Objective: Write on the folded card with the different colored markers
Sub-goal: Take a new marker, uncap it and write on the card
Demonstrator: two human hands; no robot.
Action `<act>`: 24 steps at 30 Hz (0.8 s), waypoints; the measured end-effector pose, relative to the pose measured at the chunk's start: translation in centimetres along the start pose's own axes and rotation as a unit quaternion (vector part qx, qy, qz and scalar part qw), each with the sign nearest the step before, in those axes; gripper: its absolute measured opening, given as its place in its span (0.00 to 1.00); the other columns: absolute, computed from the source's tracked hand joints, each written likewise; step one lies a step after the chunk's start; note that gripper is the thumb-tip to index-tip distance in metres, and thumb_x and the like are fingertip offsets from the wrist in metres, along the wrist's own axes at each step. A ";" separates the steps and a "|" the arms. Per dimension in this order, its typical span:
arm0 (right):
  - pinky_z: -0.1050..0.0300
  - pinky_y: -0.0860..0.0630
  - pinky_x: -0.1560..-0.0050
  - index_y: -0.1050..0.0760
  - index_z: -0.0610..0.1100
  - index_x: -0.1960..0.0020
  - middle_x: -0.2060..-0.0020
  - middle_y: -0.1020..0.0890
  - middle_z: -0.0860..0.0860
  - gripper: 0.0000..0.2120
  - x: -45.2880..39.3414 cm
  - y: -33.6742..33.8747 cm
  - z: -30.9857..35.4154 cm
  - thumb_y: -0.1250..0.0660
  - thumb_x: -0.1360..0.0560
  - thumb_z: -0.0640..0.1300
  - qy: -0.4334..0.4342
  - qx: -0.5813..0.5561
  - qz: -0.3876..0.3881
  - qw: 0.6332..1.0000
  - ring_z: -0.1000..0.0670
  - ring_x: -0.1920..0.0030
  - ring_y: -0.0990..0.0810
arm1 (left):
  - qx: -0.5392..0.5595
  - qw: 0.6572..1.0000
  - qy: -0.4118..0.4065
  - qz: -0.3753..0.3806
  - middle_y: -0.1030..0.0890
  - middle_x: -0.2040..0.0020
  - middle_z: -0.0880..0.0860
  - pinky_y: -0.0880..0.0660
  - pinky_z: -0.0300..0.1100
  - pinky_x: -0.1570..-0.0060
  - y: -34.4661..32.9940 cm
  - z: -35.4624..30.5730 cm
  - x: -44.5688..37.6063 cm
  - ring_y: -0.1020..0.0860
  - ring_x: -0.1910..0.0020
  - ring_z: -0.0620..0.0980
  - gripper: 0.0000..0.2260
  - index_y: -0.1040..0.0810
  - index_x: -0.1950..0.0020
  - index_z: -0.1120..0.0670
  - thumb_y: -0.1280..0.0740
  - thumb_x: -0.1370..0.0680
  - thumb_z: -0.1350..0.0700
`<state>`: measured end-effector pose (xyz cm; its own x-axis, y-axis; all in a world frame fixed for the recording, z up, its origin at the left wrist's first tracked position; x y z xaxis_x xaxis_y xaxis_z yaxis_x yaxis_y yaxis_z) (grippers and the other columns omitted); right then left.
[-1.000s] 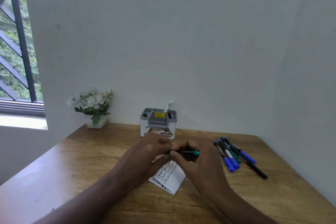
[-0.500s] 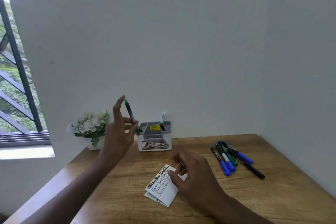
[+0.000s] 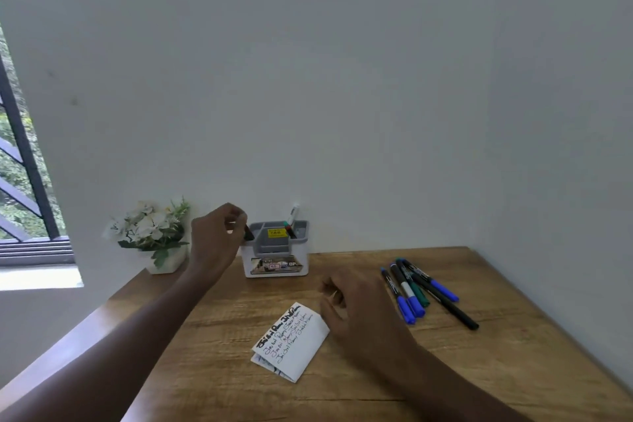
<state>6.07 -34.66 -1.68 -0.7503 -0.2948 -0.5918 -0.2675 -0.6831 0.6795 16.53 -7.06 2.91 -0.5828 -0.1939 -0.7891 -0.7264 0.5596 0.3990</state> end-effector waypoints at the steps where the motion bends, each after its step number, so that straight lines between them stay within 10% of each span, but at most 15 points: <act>1: 0.59 0.20 0.50 0.19 0.50 0.46 0.53 0.18 0.56 0.05 -0.2 0.4 -0.4 0.31 0.21 0.44 -0.018 0.022 0.000 1.000 0.57 0.54 0.21 | -0.012 1.000 -0.007 -0.006 0.13 0.55 0.50 0.16 0.45 0.55 0.3 0.0 0.3 0.13 0.56 0.47 0.03 0.15 0.47 0.54 0.29 0.17 0.57; 7: 0.58 0.25 0.56 0.26 0.49 0.55 0.49 0.26 0.50 0.08 -1.3 2.4 -4.7 0.35 0.19 0.39 -0.157 0.181 0.005 0.971 0.51 0.54 0.25 | -0.123 0.988 -0.089 -0.039 0.18 0.43 0.49 0.26 0.48 0.50 4.1 -2.5 3.2 0.20 0.47 0.54 0.10 0.21 0.37 0.50 0.29 0.18 0.53; 15: 0.54 0.19 0.51 0.22 0.44 0.44 0.42 0.22 0.43 0.11 -0.8 1.3 -5.7 0.38 0.21 0.32 -0.179 0.228 0.071 0.954 0.47 0.49 0.19 | -0.130 0.925 -0.352 0.064 0.21 0.46 0.51 0.25 0.43 0.71 5.5 -7.7 10.7 0.24 0.54 0.46 0.05 0.17 0.47 0.54 0.30 0.19 0.54; 24: 0.61 0.29 0.64 0.26 0.42 0.39 0.50 0.22 0.46 0.10 -0.7 1.5 -6.5 0.33 0.20 0.42 -0.225 0.206 0.093 0.948 0.54 0.63 0.26 | -0.059 0.936 -0.306 0.165 0.24 0.44 0.45 0.23 0.44 0.66 4.7 -7.0 11.6 0.22 0.52 0.44 0.04 0.20 0.45 0.47 0.30 0.20 0.53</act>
<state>10.18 -39.82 -3.07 -0.9645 -0.0059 -0.2640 -0.2501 -0.3007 0.9204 3.81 -12.30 -1.14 -0.4910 0.4927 -0.7185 -0.5996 0.4072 0.6890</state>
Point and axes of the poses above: each hand's wrist, its own x-axis away from the middle knuckle, its own y-axis out of the back of the hand, z = x × y, the point moved 5 cm from there along -x, towards the middle knuckle
